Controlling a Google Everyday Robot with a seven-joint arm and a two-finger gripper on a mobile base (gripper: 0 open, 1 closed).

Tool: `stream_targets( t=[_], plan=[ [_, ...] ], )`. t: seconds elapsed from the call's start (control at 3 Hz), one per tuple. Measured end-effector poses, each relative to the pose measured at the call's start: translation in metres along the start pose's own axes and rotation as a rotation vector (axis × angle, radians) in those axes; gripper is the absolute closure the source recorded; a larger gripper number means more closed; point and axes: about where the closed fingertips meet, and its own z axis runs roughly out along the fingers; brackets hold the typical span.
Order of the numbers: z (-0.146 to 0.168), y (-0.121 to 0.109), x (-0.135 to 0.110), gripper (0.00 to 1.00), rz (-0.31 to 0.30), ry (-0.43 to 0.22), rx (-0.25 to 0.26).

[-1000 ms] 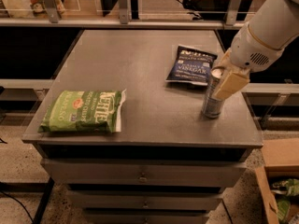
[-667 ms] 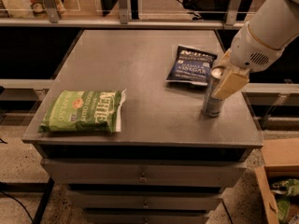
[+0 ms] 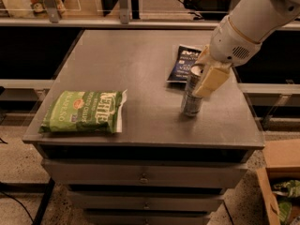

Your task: Move redbull can near green jalapeno chip bag

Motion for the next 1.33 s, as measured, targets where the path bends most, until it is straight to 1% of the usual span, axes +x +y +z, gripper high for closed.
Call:
stream_targets(
  t=[0.33,0.67,1.0,1.33],
  plan=[
    [0.013,-0.001,-0.049,1.0,-0.101,0.012,-0.045],
    [0.028,-0.01,-0.091,1.0,-0.183,0.046,-0.067],
    [0.041,-0.016,-0.123,1.0,-0.244,0.067,-0.084],
    [0.057,-0.017,-0.142,1.0,-0.283,0.059,-0.114]
  ],
)
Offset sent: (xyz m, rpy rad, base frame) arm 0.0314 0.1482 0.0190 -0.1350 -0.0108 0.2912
